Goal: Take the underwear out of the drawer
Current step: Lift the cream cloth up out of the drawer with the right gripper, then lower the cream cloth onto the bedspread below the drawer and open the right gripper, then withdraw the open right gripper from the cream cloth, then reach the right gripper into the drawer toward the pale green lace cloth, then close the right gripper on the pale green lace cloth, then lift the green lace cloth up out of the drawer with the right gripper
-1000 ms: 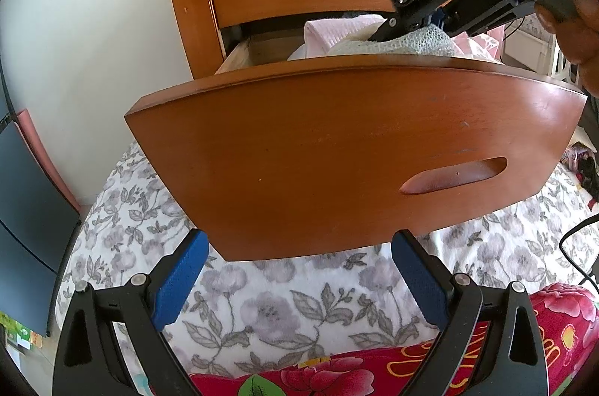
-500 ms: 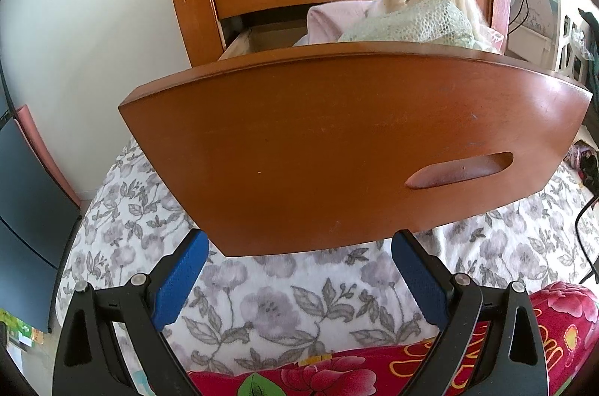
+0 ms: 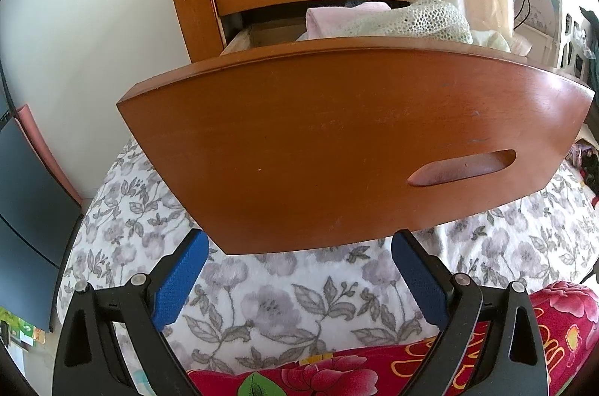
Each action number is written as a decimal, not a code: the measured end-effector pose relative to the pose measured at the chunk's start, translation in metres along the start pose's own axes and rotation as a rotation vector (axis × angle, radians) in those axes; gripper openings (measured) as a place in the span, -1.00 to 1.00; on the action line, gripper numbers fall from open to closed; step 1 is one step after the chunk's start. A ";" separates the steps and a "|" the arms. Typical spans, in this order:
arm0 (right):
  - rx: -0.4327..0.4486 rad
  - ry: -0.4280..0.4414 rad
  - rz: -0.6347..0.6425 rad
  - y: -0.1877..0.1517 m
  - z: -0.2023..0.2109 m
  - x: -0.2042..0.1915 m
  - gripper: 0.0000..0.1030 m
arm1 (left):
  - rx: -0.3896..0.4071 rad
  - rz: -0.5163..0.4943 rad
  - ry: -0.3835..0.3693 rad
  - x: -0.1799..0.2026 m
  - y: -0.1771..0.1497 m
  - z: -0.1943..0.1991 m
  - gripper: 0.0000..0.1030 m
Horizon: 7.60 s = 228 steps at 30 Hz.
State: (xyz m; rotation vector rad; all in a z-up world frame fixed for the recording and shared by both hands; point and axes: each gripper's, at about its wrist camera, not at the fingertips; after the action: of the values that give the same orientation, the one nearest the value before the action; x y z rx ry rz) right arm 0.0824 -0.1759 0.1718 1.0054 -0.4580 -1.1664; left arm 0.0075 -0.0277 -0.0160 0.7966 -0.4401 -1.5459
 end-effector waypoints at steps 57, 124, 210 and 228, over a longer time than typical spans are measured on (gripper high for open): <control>-0.073 0.012 -0.070 -0.111 0.096 -0.004 -0.85 | 0.082 0.108 0.011 -0.016 -0.001 0.019 0.91; -0.451 -0.070 -0.186 -0.194 -0.033 0.036 1.00 | 0.012 0.150 0.003 -0.024 -0.003 0.004 0.91; -0.331 0.096 0.011 -0.104 -0.097 -0.015 -0.89 | -0.045 0.224 -0.036 -0.036 -0.006 -0.009 0.91; -0.151 -0.016 0.075 -0.075 -0.069 -0.014 -0.90 | -0.053 0.216 -0.033 -0.037 -0.006 -0.010 0.91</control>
State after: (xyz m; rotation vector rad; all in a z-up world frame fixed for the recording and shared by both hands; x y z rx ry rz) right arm 0.0889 -0.1381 0.0762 0.8417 -0.4107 -1.1251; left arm 0.0097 0.0107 -0.0185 0.6607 -0.4913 -1.3657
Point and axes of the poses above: each gripper's, at about its wrist camera, not at the fingertips, and z roughly against the way its jaws point, x to its right, y to its top, and after that the axes turned 10 degrees about y, right-handed
